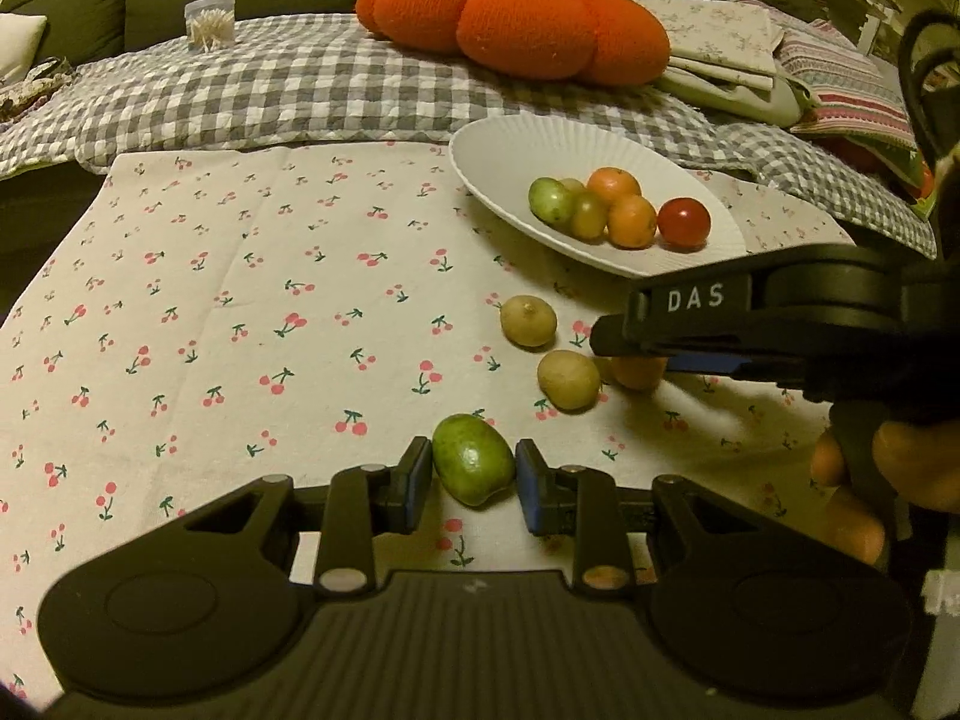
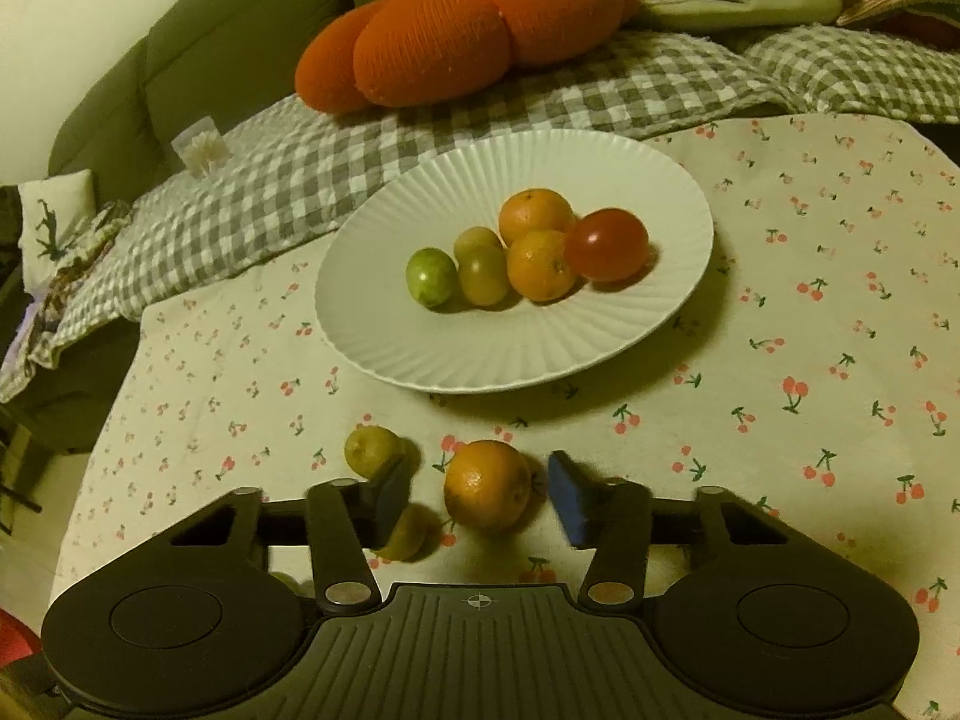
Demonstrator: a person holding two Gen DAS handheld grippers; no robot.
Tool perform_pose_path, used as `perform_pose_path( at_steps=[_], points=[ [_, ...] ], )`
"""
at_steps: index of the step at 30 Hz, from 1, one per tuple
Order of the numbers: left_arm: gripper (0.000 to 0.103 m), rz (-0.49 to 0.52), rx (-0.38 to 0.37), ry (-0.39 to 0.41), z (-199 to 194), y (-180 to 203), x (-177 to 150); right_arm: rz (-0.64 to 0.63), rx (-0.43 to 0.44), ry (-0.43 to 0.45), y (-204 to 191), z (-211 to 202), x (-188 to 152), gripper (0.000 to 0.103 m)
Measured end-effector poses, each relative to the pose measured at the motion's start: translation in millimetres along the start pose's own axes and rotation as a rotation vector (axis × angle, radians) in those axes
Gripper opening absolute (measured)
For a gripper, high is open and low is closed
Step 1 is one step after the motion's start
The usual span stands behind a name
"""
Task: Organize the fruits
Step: 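Grasp a green lime with the left tool while the right tool grasps a tangerine, then carry the lime and the tangerine over the white plate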
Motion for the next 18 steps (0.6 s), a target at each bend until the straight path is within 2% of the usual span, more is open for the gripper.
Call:
perform_pose_path(
  at_steps=[3,18],
  points=[
    [0.028,0.001,0.002,0.001,-0.1,-0.3,0.2,-0.006,-0.004,0.006,-0.7,1.4,-0.9,0.03],
    [0.028,-0.006,0.009,0.018,-3.1,-2.2,5.8,0.018,-0.011,0.015,3.6,-12.2,6.2,0.03]
  ],
)
Point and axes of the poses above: each gripper's, at about its wrist camera, not at the fingertips, and z roughly the way its jaws point, y to its right, x to its top, the point moved 4 cm from there along z, roughly the way its jaws point, and after that the axes turned 15 degrees about y, right-handed, at the moved point
